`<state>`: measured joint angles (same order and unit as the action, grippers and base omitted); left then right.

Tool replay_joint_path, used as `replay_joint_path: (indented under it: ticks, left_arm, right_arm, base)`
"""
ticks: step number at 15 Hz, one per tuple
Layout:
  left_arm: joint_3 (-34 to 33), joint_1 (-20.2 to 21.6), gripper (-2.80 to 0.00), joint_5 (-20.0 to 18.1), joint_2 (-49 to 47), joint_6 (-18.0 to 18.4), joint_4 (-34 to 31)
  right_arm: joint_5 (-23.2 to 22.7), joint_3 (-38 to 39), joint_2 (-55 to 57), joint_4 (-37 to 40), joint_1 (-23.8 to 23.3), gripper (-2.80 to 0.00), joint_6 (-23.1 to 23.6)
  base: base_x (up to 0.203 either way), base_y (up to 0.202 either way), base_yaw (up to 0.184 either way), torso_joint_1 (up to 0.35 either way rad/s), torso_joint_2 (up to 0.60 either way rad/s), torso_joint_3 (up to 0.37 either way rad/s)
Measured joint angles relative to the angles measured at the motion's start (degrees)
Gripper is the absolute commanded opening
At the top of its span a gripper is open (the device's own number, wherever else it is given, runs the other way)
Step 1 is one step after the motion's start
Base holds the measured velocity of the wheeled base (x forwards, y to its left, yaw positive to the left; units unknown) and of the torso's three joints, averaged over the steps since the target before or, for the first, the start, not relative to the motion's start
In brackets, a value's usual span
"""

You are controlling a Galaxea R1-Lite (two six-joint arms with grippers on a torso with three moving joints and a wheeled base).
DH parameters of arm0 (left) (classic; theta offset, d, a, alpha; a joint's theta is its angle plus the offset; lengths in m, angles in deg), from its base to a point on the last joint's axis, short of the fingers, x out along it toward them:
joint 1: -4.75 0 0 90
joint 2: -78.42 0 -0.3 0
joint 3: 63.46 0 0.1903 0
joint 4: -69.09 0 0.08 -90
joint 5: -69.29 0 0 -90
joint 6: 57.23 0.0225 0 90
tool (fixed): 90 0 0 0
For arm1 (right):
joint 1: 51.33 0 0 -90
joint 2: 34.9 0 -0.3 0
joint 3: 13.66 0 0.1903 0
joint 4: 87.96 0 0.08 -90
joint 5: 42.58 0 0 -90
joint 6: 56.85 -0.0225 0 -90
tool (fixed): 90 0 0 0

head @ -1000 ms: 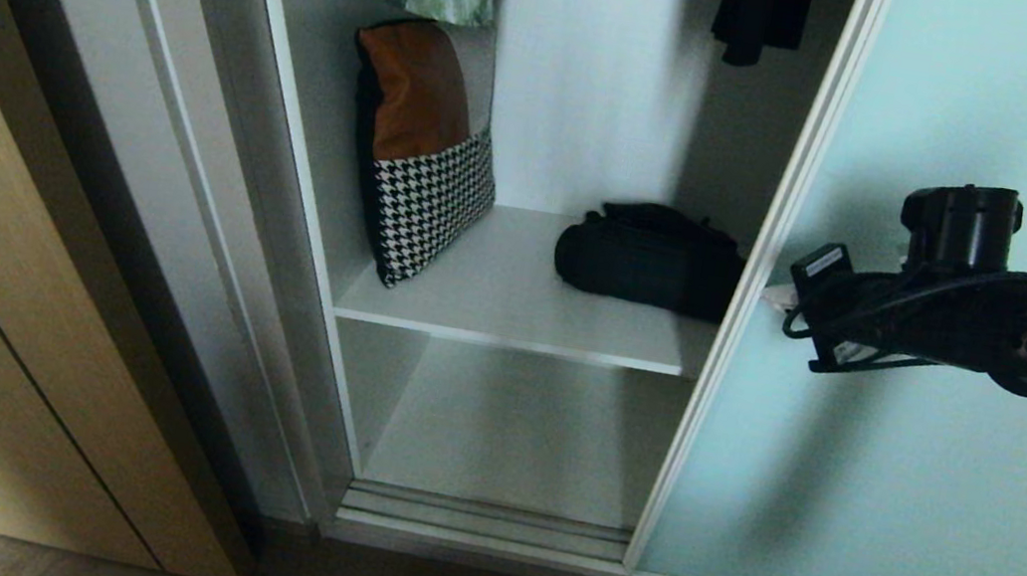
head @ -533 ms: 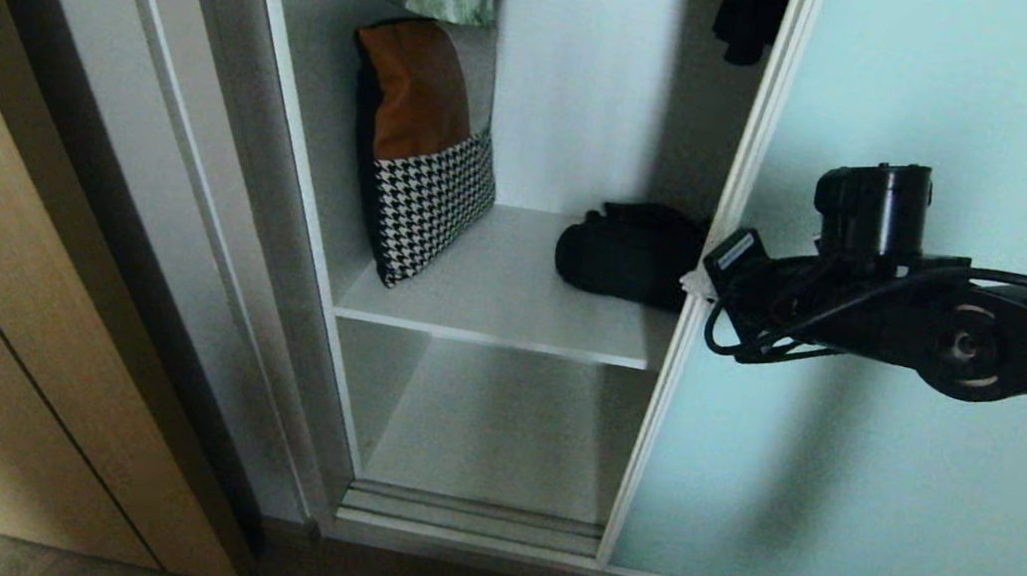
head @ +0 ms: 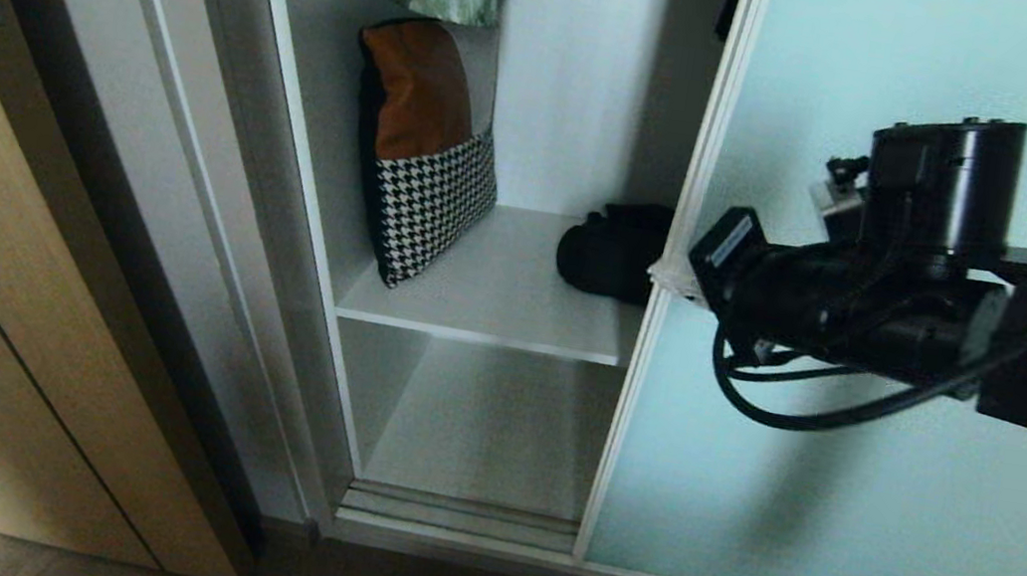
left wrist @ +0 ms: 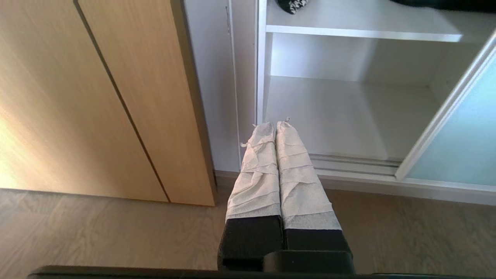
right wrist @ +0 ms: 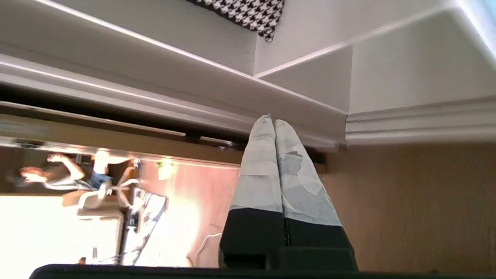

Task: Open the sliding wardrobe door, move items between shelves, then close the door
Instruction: Close the door

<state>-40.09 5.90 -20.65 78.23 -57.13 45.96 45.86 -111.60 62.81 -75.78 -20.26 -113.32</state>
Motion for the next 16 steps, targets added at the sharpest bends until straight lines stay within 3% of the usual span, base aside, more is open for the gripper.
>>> replay_joint_path:
  ticks: [3,7,11,16]
  left_arm:
    - [0.0,0.1,-2.8,0.0,0.0,0.04,0.0]
    - [0.0,0.05,-2.8,0.02,0.0,-0.02,0.0]
    - [0.0,0.1,-2.8,0.0,0.0,0.03,0.0]
    - [0.0,0.1,-2.8,0.02,0.0,0.01,0.0]
  right_arm:
    - [-0.21,5.94,-6.52,-0.09,2.67,-2.8,0.07]
    - [0.71,9.61,-8.29,-1.32,1.8,-2.8,-0.11]
    - [4.52,7.61,-2.83,-6.41,-0.33,-2.8,-0.29]
    - [10.4,1.28,5.45,-7.24,-0.64,-2.8,-0.59]
  base:
    - [0.0,0.0,0.0,0.0,0.0,0.0]
    - [0.0,0.0,0.0,0.0,0.0,0.0]
    - [0.0,0.0,0.0,0.0,0.0,0.0]
    - [0.0,0.0,0.0,0.0,0.0,0.0]
